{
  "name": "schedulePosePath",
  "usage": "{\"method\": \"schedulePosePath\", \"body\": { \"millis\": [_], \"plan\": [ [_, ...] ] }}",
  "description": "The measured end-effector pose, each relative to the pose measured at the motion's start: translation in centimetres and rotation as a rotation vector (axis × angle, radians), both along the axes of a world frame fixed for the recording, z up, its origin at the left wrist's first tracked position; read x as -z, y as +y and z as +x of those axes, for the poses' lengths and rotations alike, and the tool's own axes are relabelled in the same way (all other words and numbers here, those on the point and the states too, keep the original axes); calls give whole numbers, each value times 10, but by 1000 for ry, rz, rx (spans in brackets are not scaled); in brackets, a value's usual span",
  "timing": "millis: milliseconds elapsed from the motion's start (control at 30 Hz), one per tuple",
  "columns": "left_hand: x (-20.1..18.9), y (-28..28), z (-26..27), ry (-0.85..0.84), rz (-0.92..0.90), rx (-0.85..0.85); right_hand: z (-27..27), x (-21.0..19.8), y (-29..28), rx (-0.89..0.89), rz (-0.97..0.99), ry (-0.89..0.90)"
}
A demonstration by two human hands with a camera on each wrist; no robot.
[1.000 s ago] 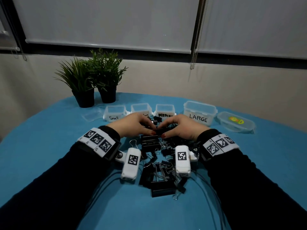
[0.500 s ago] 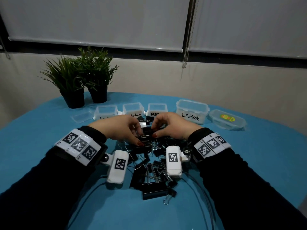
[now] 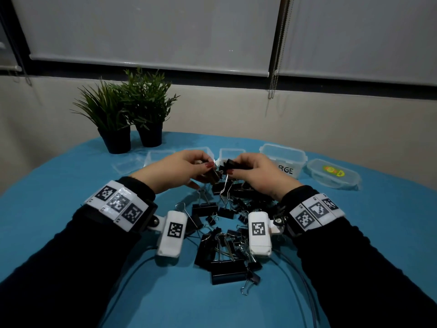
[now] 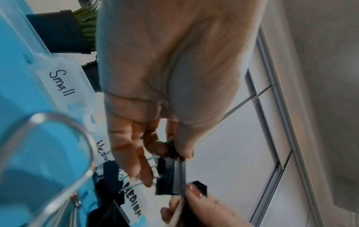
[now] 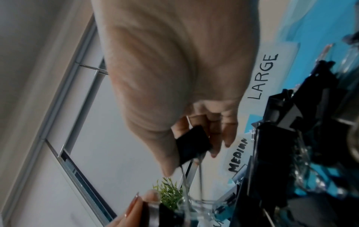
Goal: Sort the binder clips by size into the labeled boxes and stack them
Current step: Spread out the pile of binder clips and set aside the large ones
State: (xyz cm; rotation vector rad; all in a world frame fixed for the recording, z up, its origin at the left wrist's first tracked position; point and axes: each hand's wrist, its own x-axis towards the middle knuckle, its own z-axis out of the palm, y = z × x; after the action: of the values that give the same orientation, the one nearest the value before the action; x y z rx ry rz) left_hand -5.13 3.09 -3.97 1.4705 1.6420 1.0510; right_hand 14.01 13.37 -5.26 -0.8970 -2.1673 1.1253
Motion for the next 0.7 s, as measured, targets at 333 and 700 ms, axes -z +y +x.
{"method": "schedulePosePath", "body": {
  "millis": [333, 700],
  "plan": [
    [-1, -3, 15, -54, 65, 118, -11, 0, -4, -49, -432, 436],
    [-8, -3, 17, -310, 63, 126, -8, -1, -9, -87, -466, 370]
  ]
}}
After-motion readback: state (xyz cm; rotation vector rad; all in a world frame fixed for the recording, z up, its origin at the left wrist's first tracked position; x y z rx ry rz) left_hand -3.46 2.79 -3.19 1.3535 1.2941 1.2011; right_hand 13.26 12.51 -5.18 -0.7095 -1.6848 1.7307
